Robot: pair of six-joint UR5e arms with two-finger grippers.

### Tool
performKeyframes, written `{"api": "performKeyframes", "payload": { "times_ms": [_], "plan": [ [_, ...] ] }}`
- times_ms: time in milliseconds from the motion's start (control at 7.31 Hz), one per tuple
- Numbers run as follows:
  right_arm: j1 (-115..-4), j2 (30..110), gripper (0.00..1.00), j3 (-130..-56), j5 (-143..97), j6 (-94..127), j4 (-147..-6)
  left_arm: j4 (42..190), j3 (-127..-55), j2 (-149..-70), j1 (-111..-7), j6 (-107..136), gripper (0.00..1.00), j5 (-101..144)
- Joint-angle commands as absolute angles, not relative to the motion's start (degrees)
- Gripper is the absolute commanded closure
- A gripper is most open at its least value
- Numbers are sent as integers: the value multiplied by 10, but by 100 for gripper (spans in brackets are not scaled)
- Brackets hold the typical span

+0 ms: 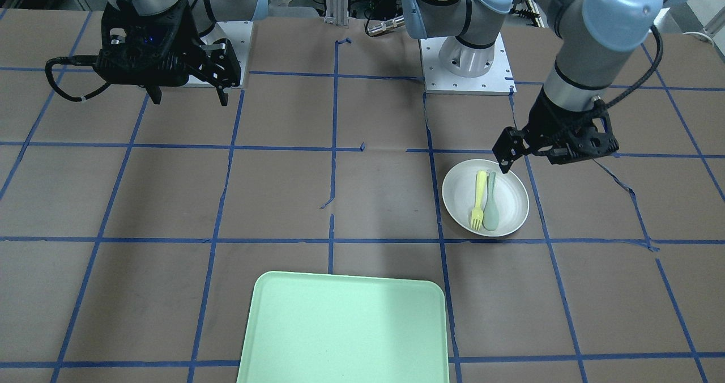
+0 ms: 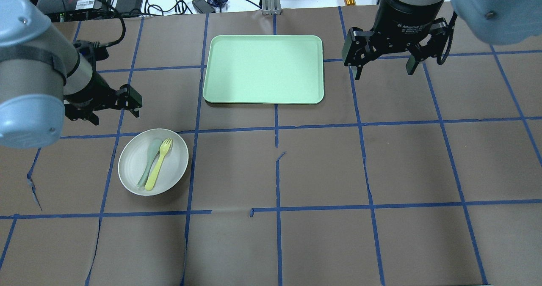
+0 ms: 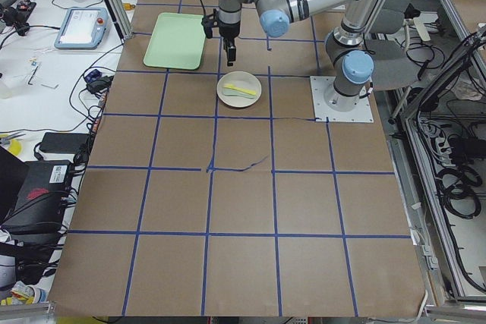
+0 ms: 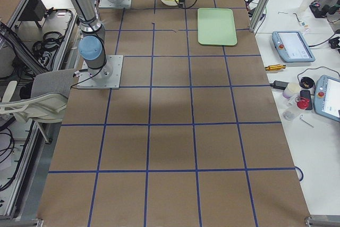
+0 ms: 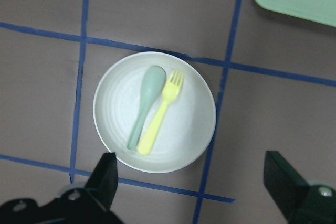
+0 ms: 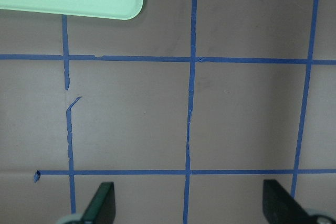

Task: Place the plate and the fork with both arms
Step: 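Lower the left gripper to the white plate's rim and grasp it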

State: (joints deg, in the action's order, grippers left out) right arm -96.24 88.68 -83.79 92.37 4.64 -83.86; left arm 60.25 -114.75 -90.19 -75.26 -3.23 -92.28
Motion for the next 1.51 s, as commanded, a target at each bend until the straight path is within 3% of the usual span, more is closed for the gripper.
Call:
{"api": "performKeyframes", "payload": {
  "times_ms": [0, 137, 547, 684, 958, 1368],
  "plan": [
    [-960, 887, 0, -838, 925, 43, -838, 449, -1269, -946, -681, -110, 0, -911],
    [-960, 887, 0, -838, 923, 43, -838, 418, -1289, -969, -662, -122, 26, -911],
    [-960, 887, 0, -838, 923, 43, -837, 398, -1301, -998, -655, -149, 72, -911],
    [-960, 887, 0, -838, 923, 44, -838, 398, -1300, -1003, -655, -150, 77, -911],
    [-960, 887, 0, -838, 923, 44, -838, 407, -1284, -1005, -655, -139, 99, -890],
    [-960, 887, 0, -838, 923, 44, -838, 578, -1156, -1015, -664, -65, 100, -728]
  ]
}}
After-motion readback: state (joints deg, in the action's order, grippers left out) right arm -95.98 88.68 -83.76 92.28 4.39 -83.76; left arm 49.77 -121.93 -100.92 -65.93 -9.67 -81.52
